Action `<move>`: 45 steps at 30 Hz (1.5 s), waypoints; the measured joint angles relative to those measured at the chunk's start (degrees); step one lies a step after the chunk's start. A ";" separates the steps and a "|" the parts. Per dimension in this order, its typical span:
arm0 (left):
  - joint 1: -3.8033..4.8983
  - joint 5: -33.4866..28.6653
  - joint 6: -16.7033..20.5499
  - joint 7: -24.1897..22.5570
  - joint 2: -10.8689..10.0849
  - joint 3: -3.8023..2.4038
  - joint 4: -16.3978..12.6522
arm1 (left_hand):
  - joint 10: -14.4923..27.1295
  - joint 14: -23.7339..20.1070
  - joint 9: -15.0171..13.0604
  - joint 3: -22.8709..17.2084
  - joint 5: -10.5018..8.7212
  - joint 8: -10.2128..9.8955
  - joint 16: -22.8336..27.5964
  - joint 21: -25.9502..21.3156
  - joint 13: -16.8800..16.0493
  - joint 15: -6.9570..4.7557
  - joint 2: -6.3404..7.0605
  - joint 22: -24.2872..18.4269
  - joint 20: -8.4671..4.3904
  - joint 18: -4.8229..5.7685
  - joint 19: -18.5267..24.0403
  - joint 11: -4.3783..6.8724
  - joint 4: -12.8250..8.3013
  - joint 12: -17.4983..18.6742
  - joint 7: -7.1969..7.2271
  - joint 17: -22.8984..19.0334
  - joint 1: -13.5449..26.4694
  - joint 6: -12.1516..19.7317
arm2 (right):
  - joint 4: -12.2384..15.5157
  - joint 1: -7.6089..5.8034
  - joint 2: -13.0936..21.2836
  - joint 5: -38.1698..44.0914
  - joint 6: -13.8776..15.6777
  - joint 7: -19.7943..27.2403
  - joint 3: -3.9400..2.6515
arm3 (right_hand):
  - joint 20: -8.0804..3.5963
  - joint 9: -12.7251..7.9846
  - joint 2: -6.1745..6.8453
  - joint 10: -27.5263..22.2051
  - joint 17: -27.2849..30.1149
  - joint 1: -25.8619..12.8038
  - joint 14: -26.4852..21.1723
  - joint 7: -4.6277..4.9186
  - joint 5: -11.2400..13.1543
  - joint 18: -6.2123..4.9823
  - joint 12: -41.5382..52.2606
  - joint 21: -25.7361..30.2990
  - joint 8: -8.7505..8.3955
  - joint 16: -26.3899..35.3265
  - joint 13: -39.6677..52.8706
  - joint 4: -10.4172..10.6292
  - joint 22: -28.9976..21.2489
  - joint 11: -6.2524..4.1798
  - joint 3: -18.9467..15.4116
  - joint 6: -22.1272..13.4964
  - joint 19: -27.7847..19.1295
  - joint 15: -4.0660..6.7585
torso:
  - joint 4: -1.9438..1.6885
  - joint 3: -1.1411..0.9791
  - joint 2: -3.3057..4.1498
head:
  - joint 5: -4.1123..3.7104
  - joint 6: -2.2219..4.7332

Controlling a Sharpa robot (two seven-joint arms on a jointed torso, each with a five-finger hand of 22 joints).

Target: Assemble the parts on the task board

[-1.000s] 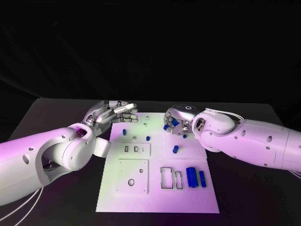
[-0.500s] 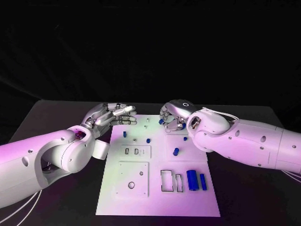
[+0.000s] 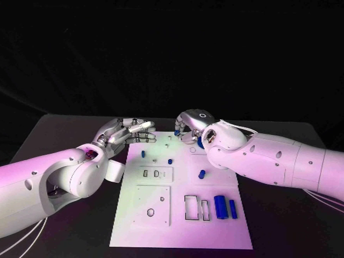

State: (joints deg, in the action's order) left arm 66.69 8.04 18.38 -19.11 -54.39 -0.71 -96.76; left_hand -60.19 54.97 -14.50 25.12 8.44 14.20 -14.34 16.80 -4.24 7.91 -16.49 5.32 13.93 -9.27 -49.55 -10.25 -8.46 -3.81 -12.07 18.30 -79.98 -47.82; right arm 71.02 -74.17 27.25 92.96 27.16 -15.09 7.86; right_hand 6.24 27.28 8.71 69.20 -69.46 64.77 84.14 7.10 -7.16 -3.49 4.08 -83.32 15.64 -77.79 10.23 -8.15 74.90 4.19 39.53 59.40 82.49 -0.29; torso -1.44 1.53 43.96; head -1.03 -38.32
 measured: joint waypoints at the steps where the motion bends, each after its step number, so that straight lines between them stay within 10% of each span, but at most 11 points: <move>1: 0.01 0.00 0.00 0.00 -0.01 0.00 0.00 | 0.00 0.00 0.00 0.00 0.00 0.00 0.00 0.00 0.00 0.00 0.00 0.00 0.00 0.00 0.00 0.00 0.00 0.00 0.00 0.00 0.00 0.00 | -0.15 0.00 -0.18 -0.01 0.03 -0.02 0.00 | 0.00 0.00 0.00 0.00 0.01 0.00 0.00 0.00 0.00 0.00 0.00 0.00 -0.04 0.00 0.00 0.03 0.00 0.00 0.03 0.00 0.00 0.00 | 0.00 0.00 0.00 | 0.01 -0.01; 40: 1.66 -0.07 0.00 0.01 0.05 -0.01 0.31 | -0.01 0.00 -0.11 -0.16 0.00 0.00 0.22 0.00 -0.03 0.00 0.00 -0.04 0.00 0.00 0.00 0.01 -0.16 0.00 0.01 0.20 0.00 0.41 | -4.04 1.13 -4.48 -1.59 -0.65 1.53 -0.05 | 0.18 0.46 0.61 -0.87 0.53 -0.60 0.00 0.81 -0.17 -0.01 -0.24 0.14 0.08 0.00 -0.11 0.67 0.02 0.62 0.34 -1.02 -0.19 -0.01 | 0.13 0.02 0.28 | 0.93 -0.76; 45: 1.73 -0.07 0.00 0.02 0.04 -0.01 0.31 | -0.01 0.00 -0.14 -0.16 0.00 0.00 0.22 0.00 -0.03 0.00 0.00 -0.03 0.00 0.00 0.00 0.01 -0.16 0.00 0.01 0.20 0.00 0.42 | -4.79 1.15 -4.77 -1.83 -0.81 1.68 -0.03 | 0.88 0.04 2.58 -4.73 4.21 -0.75 -0.19 1.90 -0.17 -0.02 -0.24 3.00 -1.83 2.13 -0.86 1.34 -0.17 1.57 0.26 -4.04 -3.40 -0.70 | 0.17 0.02 0.29 | 1.00 -0.79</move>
State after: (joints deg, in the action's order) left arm 68.42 7.96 18.38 -19.09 -54.35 -0.72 -96.44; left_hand -60.20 54.97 -14.63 24.96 8.44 14.21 -14.12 16.80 -4.26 7.91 -16.49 5.28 13.93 -9.27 -49.55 -10.24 -8.61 -3.81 -12.06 18.50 -79.98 -47.40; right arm 66.23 -73.02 22.48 91.13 26.34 -13.42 7.83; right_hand 7.12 27.32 11.29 64.47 -65.26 64.02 83.95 9.00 -7.34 -3.51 3.85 -80.32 13.80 -75.66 9.37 -6.81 74.73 5.76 39.79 55.36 79.09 -0.99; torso -1.27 1.55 44.24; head -0.03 -39.11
